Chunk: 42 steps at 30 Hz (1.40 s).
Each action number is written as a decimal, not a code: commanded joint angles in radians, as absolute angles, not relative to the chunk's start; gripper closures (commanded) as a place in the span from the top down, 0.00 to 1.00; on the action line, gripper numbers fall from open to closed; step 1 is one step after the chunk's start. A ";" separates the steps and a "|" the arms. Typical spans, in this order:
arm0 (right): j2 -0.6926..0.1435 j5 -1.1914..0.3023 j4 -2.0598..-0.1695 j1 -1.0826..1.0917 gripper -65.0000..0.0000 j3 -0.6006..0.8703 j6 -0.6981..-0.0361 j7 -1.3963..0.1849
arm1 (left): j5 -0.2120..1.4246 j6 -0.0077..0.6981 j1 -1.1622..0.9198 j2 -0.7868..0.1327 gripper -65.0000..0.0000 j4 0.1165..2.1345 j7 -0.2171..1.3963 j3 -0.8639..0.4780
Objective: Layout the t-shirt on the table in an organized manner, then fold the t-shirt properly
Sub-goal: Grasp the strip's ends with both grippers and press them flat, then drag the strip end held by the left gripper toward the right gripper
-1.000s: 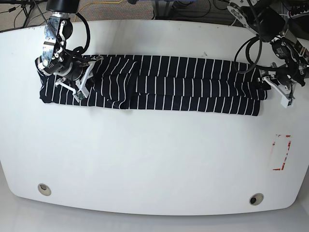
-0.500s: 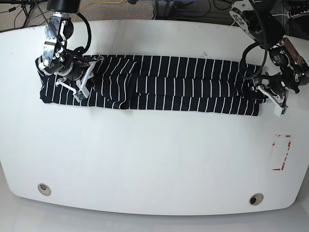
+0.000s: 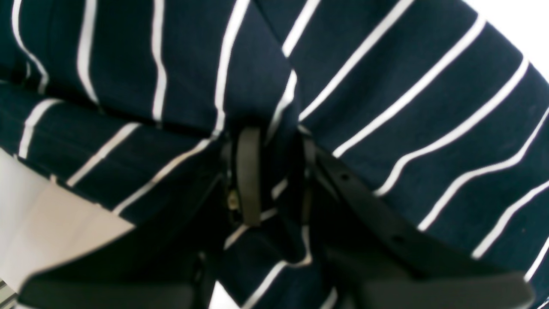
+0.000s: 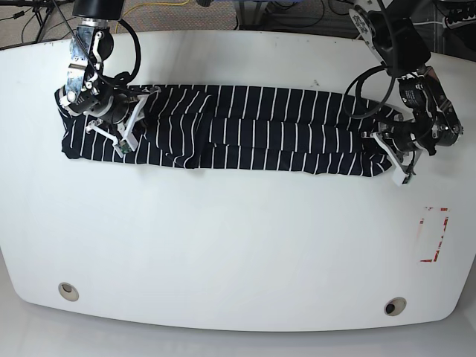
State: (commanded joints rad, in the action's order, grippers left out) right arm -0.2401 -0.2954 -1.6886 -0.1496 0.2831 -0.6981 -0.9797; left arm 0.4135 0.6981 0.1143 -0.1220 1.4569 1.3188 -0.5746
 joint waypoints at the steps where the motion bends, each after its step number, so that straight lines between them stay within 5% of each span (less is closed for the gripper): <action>1: -0.240 -0.295 -1.689 -0.150 0.17 0.283 -0.698 -0.980 | 0.414 0.698 0.107 -0.122 0.07 1.492 1.322 -0.564; 14: -0.240 -0.295 -1.689 -0.148 0.17 0.282 -0.698 -0.980 | 0.469 0.698 0.073 -0.110 0.07 1.903 1.396 -0.266; 26: -0.222 -0.294 -1.689 -0.148 0.17 0.280 -0.698 -0.980 | 0.556 0.698 0.105 -0.007 0.07 1.903 1.396 -0.038; 42: -0.220 -0.294 -1.689 -0.148 0.17 0.280 -0.698 -0.984 | 0.561 0.698 0.148 0.157 0.08 1.755 1.396 -0.008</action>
